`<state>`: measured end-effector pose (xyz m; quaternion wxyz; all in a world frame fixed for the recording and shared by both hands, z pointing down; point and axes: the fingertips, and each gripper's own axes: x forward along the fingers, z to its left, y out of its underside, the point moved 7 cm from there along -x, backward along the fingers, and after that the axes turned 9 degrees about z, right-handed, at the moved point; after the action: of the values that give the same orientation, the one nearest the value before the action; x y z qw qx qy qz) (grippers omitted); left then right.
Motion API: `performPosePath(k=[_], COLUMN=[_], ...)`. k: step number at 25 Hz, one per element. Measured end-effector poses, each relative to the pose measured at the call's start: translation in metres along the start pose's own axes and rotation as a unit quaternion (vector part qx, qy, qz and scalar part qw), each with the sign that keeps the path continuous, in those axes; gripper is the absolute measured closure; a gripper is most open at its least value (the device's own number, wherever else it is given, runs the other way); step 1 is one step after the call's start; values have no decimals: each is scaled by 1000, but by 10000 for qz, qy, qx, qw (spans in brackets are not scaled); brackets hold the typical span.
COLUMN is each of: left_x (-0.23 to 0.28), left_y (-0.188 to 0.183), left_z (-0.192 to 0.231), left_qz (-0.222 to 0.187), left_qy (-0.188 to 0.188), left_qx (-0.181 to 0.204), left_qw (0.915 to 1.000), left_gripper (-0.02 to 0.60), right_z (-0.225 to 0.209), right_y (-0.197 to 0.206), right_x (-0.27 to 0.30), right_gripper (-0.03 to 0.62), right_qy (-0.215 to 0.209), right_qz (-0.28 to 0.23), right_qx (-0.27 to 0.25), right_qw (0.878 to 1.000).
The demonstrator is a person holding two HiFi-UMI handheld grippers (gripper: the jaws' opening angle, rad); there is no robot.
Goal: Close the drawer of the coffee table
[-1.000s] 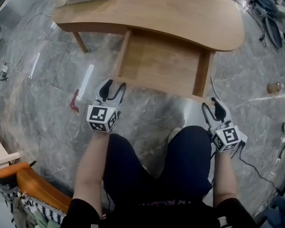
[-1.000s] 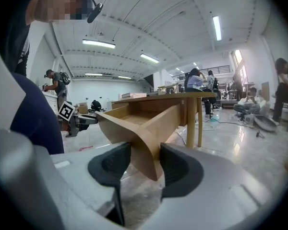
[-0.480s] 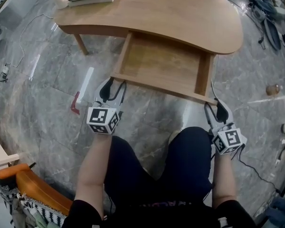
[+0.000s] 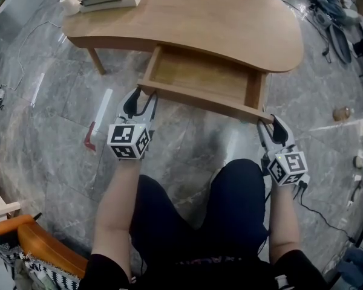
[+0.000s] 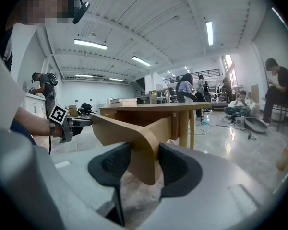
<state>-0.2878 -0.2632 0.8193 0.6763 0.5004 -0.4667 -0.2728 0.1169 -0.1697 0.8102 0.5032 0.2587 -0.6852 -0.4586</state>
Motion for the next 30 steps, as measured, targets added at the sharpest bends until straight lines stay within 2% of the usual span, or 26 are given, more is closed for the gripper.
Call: performPosePath(k=[24,30], left_x=[96,106], left_y=[-41,-45], left_z=[10,7], left_qz=[225,172], left_qy=[-289,-305], left_qx=[-56,7], left_qw=[9993,9994], left_gripper=[380,407], right_z=[-60,-69], right_y=[-40,-48], right_x=[71,84], right_gripper=[413,408], right_qy=[307,507], right_qz=[-90,-183], right_qx=[257,366], right_qw=[9992,9979])
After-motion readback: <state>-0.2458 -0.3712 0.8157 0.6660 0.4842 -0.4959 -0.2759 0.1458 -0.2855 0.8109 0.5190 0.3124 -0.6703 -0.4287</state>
